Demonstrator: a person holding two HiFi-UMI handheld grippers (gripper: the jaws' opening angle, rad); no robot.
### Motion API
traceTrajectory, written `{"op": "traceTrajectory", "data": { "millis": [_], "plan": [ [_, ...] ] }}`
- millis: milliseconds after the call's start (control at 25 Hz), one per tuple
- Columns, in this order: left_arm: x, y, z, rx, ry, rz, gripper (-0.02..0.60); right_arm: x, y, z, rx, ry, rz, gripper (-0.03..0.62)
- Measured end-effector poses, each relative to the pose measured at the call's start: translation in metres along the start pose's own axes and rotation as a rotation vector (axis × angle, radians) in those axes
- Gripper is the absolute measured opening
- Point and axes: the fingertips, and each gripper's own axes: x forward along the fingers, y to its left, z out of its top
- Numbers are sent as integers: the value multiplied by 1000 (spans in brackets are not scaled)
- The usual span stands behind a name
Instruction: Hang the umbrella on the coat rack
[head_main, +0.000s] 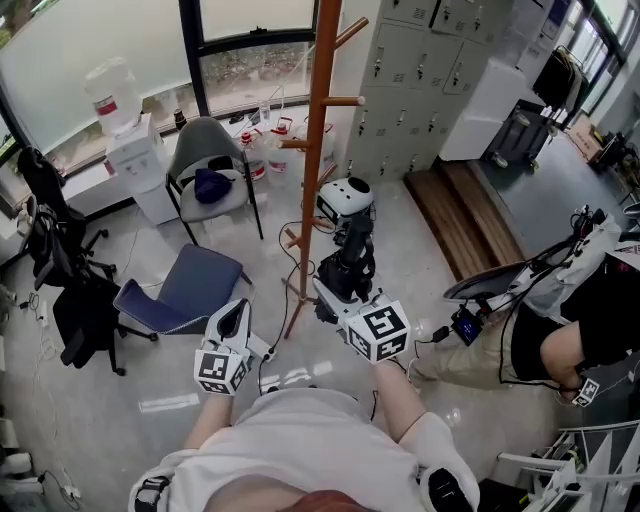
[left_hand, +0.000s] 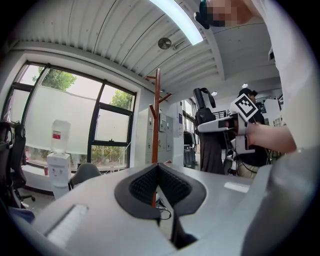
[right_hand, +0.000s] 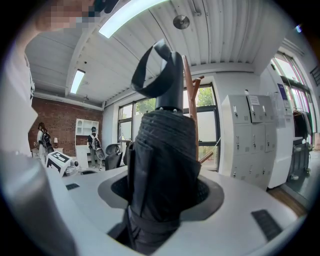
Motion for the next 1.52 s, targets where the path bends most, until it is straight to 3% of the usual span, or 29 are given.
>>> {"op": "traceTrajectory", "data": {
  "millis": [240,760,1520],
  "plan": [
    [-6,3,-1,-2,-4,-3,11,-1,-14,16,9,-26,-29,253],
    [-7,5,0,-17,0,-6,11,19,-103,93,-51,-51,-152,253],
    [-12,25,3,-7,1,42,11,85,-161,136,-82,3,-226,253]
  ]
}}
